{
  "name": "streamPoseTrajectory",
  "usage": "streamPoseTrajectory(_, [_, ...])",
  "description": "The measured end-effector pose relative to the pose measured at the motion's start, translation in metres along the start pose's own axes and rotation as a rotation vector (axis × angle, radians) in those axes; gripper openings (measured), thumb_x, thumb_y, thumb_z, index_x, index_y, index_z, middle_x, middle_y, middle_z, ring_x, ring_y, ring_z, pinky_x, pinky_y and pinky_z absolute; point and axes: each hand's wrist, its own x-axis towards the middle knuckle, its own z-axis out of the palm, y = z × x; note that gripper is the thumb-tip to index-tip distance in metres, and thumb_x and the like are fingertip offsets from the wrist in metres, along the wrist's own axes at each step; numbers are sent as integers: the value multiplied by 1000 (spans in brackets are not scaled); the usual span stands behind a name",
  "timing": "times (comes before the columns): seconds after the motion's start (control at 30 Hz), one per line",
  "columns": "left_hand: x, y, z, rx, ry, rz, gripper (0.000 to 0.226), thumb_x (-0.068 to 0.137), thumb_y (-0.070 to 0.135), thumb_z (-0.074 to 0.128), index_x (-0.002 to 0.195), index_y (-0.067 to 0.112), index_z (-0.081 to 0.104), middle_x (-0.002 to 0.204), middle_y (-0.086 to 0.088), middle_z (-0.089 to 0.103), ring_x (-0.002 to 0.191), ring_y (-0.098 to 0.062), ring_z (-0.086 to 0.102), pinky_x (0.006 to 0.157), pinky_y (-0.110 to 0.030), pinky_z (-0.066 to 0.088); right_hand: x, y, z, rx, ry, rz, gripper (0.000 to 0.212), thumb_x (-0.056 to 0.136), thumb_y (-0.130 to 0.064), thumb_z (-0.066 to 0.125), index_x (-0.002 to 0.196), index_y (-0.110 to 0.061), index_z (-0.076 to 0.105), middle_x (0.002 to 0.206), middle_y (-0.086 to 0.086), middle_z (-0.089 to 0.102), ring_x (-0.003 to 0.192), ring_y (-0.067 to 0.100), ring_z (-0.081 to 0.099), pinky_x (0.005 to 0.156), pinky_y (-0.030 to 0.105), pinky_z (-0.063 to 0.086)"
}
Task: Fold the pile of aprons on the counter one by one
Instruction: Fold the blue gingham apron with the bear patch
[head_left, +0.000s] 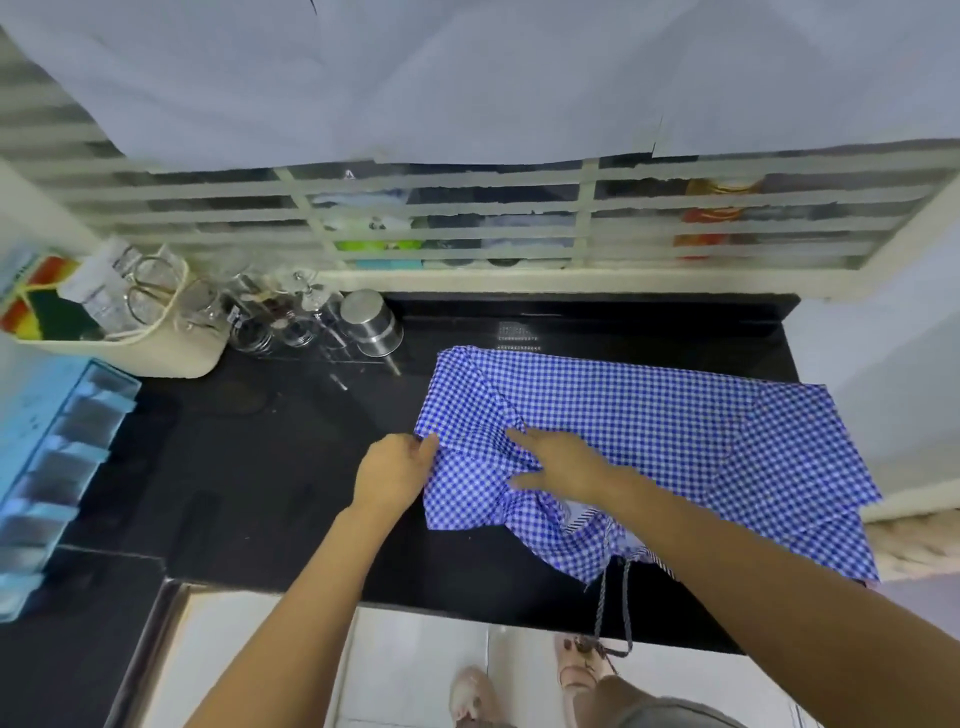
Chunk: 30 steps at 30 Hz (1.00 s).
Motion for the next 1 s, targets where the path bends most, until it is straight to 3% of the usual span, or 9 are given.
streamPoseTrajectory(0.17, [-31,-1,27,51,0,512,25,91,29,58,75,12,65,67,6,60,63,-13,55,63,-25,41,-4,7,-12,-29,86,-46,56,91,-1,50,144,-18,40,133,8,58,110,24,58,91,26,40])
streamPoseTrajectory(0.27, [-31,-5,52,194,-276,764,34,94,37,54,119,17,66,122,0,65,115,-15,56,102,-26,37,-5,11,-11,69,222,-37,51,88,6,49,134,-16,55,128,7,62,103,23,62,78,19,40])
streamPoseTrajectory(0.33, [-28,-2,70,391,-400,841,59,95,50,45,147,22,37,155,4,27,144,-12,17,118,-32,4,-3,17,-13,131,269,-36,50,86,6,52,131,-16,58,129,5,61,106,21,61,81,17,39])
streamPoseTrajectory(0.43, [-23,8,87,552,-433,761,78,93,63,38,152,32,-1,154,13,-14,140,-10,-20,112,-40,-20,-2,22,-21,208,326,-76,56,82,6,55,132,-20,57,133,1,58,108,20,61,86,17,41])
streamPoseTrajectory(0.63, [-19,31,102,484,-386,427,73,94,65,25,152,32,-5,161,2,-6,147,-22,-15,111,-47,-21,-8,34,-18,498,410,-154,67,85,6,57,143,-23,41,145,-2,45,129,11,45,102,14,34])
streamPoseTrajectory(0.73, [-18,35,102,462,-359,377,72,97,59,27,154,22,1,161,-4,-2,148,-25,-10,116,-41,-13,-15,37,-9,609,369,-129,65,90,-15,63,147,-26,32,148,-5,40,133,9,39,105,12,28])
streamPoseTrajectory(0.83, [-28,36,101,442,-190,398,58,97,40,48,144,8,35,151,-12,33,139,-29,31,109,-34,30,-19,51,14,456,161,-71,81,78,-69,57,147,-41,26,156,-3,27,145,19,20,119,40,15])
streamPoseTrajectory(0.93, [-45,28,98,433,141,571,20,76,13,76,91,11,62,88,-5,59,80,-24,59,68,-34,42,-25,68,40,83,43,-149,71,85,-60,56,146,-45,23,158,-12,-7,143,14,-20,115,41,-15])
streamPoseTrajectory(1.0, [-52,22,97,437,281,612,37,62,10,85,85,14,56,80,-2,53,71,-20,49,66,-31,33,-31,74,48,-18,88,-213,67,88,-51,58,144,-49,22,153,-16,-20,138,11,-30,111,38,-20])
